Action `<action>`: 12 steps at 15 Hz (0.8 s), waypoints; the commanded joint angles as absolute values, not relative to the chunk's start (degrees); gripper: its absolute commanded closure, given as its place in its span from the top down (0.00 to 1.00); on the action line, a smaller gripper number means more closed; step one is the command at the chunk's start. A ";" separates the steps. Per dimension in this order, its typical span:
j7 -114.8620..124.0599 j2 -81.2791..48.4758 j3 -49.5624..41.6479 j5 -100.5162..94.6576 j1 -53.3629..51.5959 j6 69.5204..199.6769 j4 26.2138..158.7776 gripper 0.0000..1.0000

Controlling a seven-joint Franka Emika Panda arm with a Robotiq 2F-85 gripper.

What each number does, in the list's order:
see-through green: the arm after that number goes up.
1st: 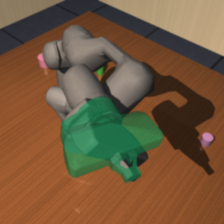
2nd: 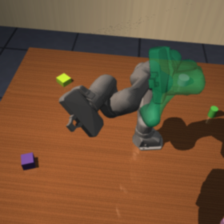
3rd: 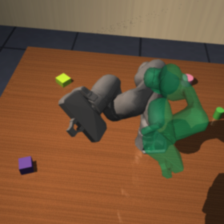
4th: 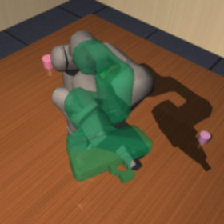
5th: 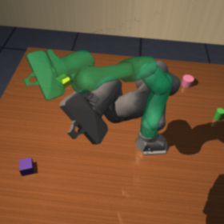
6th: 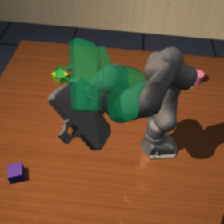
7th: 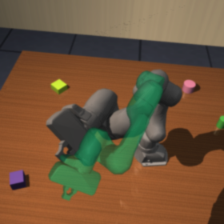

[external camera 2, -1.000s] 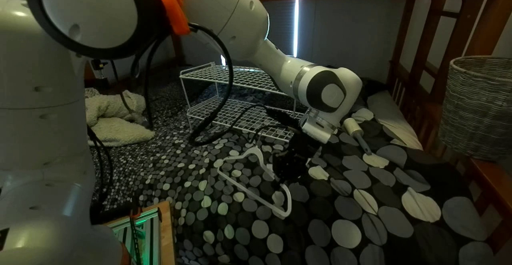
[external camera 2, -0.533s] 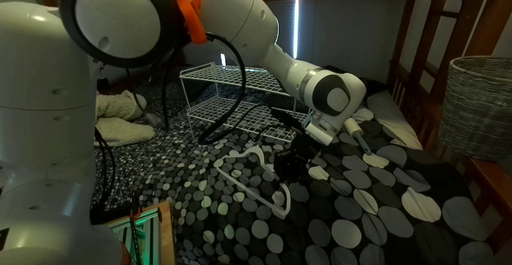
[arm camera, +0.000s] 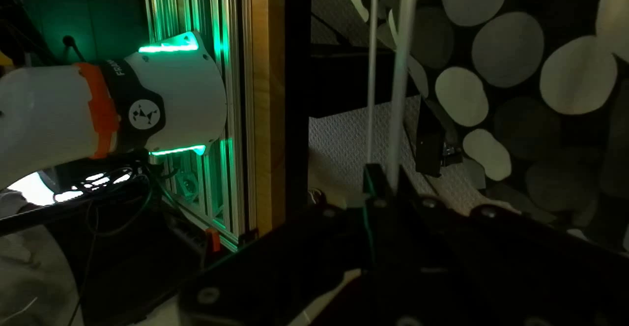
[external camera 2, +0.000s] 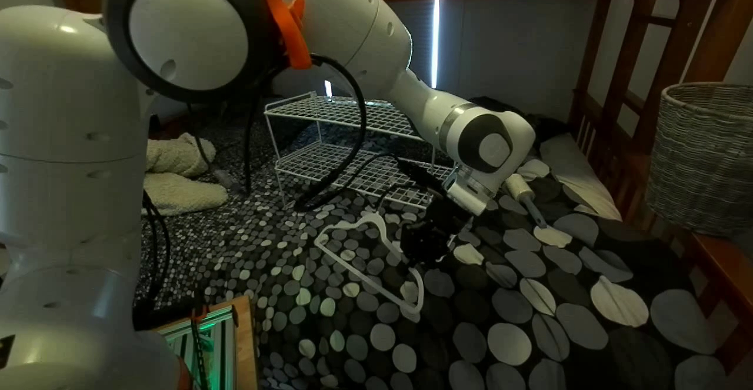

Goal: Put the hang wire on the bed

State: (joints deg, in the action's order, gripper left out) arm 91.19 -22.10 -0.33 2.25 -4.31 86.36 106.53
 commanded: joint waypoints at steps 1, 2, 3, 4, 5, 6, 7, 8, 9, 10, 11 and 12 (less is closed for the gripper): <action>90.07 -26.49 -0.15 5.32 -4.93 85.08 102.90 0.01; 90.19 -27.34 -0.15 5.85 -5.10 84.82 102.17 0.01; 90.27 -28.10 -0.17 6.37 -5.27 84.61 101.52 0.01; 90.63 -28.83 -0.23 6.53 -5.63 84.53 100.89 0.01; 90.81 -29.58 -0.30 6.55 -5.91 84.37 100.21 0.01; 91.24 -30.29 -0.38 6.45 -6.26 84.24 99.60 0.01; 91.27 -31.00 -0.38 6.66 -6.38 83.90 98.80 0.01; 91.31 -31.68 -0.41 6.70 -6.53 83.49 98.07 0.01; 91.40 -32.43 -0.45 6.83 -6.64 82.96 97.21 0.01; 91.46 -33.19 -0.50 6.98 -6.72 82.36 96.39 0.01; 91.47 -33.79 -0.51 6.99 -6.85 81.79 95.57 0.01; 91.54 -34.43 -0.52 6.95 -7.01 81.14 94.85 0.01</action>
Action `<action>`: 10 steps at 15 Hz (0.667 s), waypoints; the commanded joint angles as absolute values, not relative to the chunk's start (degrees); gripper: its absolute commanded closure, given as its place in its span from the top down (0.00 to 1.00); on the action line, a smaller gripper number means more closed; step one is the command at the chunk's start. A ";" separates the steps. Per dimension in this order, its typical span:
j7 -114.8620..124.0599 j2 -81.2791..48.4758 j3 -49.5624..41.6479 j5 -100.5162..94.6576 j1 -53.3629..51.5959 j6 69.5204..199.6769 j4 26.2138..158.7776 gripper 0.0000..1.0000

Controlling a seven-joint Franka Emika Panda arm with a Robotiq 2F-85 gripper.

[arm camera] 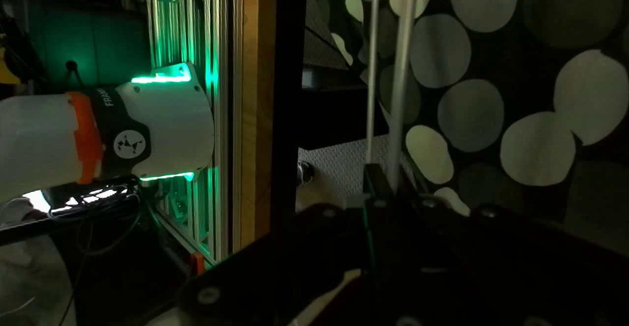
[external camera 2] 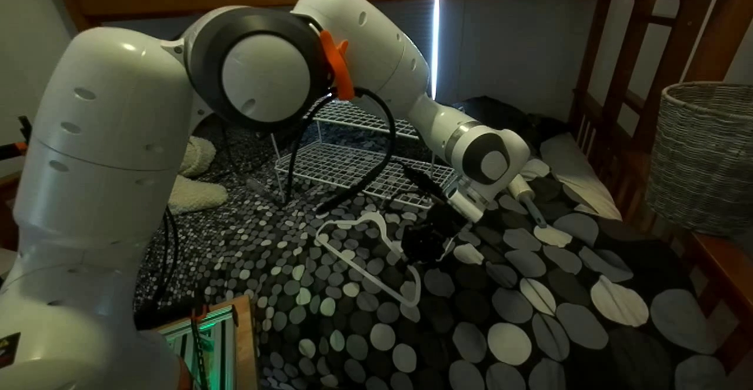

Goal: Put the hang wire on the bed

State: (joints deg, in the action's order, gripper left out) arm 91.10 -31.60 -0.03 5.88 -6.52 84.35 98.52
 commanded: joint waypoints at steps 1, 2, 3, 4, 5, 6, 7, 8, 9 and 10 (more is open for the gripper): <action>91.87 -35.08 -0.61 6.72 -7.26 80.25 94.03 0.01; 92.25 -35.75 -0.74 6.41 -7.49 79.50 93.37 0.01; 92.39 -36.21 -0.77 6.54 -7.55 79.01 92.79 0.01; 92.45 -36.70 -0.76 6.66 -7.58 78.45 92.34 0.01; 92.61 -37.12 -0.80 6.50 -7.72 77.80 91.80 0.01; 92.84 -37.48 -0.90 6.17 -7.92 77.36 91.49 0.01; 93.12 -37.83 -1.00 6.14 -8.00 76.85 91.15 0.01; 93.33 -38.16 -1.06 6.16 -8.08 76.33 90.77 0.01; 93.67 -38.47 -1.15 5.96 -8.28 75.83 90.46 0.01; 93.97 -38.68 -1.22 5.81 -8.45 75.50 90.26 0.01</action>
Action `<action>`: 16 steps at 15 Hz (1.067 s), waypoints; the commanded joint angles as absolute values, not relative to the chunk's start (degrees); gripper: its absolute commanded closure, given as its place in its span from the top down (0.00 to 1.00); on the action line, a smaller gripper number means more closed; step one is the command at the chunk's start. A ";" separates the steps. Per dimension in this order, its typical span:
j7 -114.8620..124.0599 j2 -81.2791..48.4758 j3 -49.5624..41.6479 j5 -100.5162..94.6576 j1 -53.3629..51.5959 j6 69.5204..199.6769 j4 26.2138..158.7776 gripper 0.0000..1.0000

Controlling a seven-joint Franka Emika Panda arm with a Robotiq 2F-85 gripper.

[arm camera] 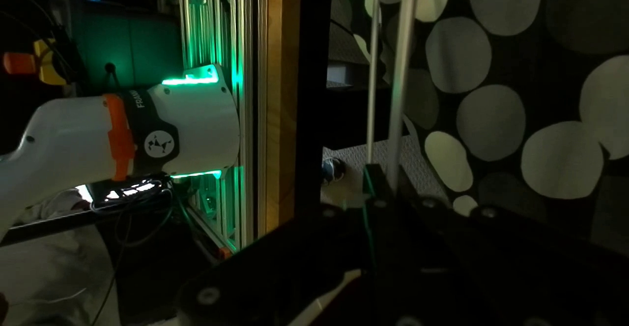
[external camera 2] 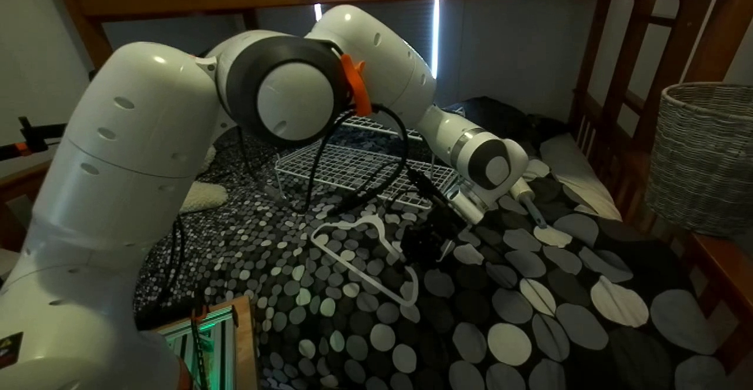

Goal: Put the hang wire on the bed

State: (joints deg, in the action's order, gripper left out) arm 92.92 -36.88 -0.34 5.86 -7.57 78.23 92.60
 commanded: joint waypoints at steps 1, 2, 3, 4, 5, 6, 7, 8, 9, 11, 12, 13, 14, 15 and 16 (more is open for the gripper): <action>94.38 -38.90 -1.32 5.61 -8.62 75.15 90.03 0.01; 94.85 -39.06 -1.48 5.41 -8.76 74.65 89.80 0.01; 95.23 -39.13 -1.57 5.31 -8.86 74.43 89.67 0.01; 95.59 -39.15 -1.65 5.17 -8.98 74.10 89.61 0.01; 95.93 -39.17 -1.71 4.94 -9.12 73.98 89.65 0.01; 96.23 -39.19 -1.75 4.62 -9.27 73.74 89.74 0.01; 96.42 -39.24 -1.74 4.37 -9.32 73.58 89.78 0.01; 96.56 -39.26 -1.77 3.99 -9.42 73.26 89.86 0.01; 96.47 -39.24 -1.69 4.02 -9.37 72.89 89.91 0.01; 96.21 -39.24 -1.61 3.95 -9.33 72.26 89.89 0.01; 95.96 -39.30 -1.58 3.83 -9.31 71.86 89.74 0.07; 95.94 -39.35 -1.58 3.79 -9.33 71.64 89.68 0.29; 95.98 -39.37 -1.58 3.83 -9.33 71.57 89.68 0.28; 95.98 -39.39 -1.58 3.74 -9.35 71.56 89.70 0.22; 95.98 -39.46 -1.55 3.72 -9.38 71.37 89.62 0.14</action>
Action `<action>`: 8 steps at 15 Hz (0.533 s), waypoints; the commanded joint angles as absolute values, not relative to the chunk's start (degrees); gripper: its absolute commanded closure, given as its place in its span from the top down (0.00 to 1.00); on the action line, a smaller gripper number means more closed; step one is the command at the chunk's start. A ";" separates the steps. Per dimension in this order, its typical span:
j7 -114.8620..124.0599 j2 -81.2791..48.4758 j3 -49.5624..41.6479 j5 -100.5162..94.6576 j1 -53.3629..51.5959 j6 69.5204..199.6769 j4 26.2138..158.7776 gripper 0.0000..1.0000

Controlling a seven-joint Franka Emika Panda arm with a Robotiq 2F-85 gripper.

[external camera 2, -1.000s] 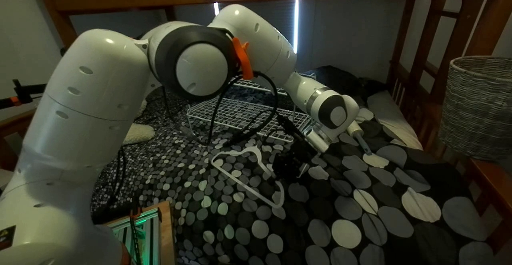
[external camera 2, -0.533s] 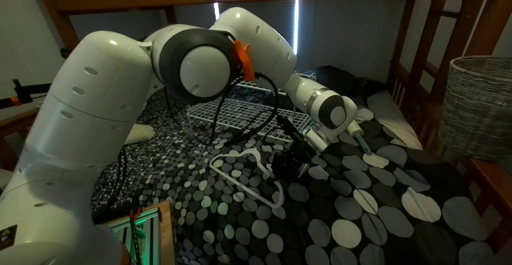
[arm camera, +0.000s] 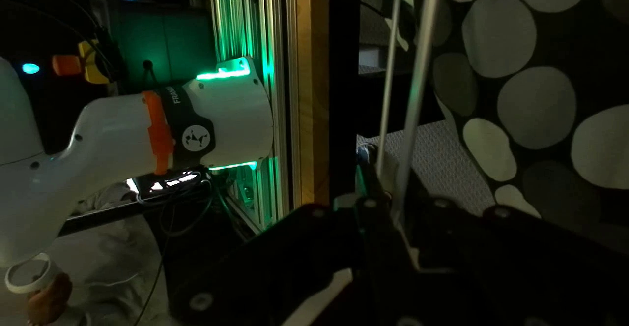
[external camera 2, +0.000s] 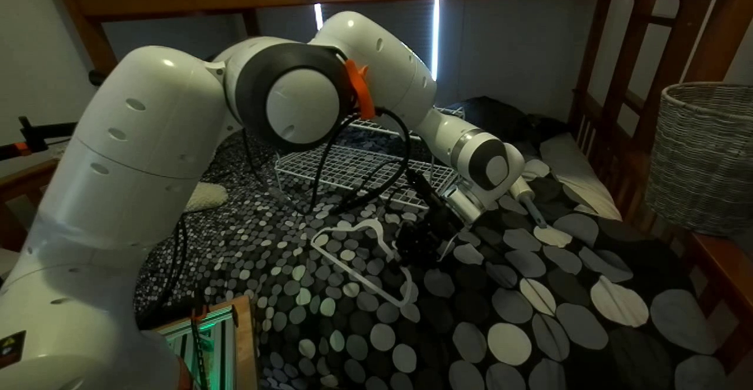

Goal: Put the hang wire on the bed

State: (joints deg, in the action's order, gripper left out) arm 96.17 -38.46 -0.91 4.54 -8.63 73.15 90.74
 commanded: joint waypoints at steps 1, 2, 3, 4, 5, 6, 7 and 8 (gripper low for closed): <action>96.04 -39.49 -1.52 3.83 -9.40 71.53 89.63 0.10; 96.04 -39.59 -1.51 3.80 -9.43 71.44 89.53 0.05; 95.94 -39.63 -1.43 3.88 -9.44 71.41 89.49 0.00; 95.88 -39.65 -1.39 3.91 -9.45 71.40 89.46 0.00; 95.81 -39.65 -1.34 4.06 -9.43 71.49 89.42 0.07; 95.73 -39.62 -1.29 4.16 -9.43 71.66 89.42 0.16; 95.76 -39.56 -1.21 4.41 -9.45 71.86 89.40 0.19; 95.69 -39.50 -1.10 4.59 -9.49 72.08 89.38 0.16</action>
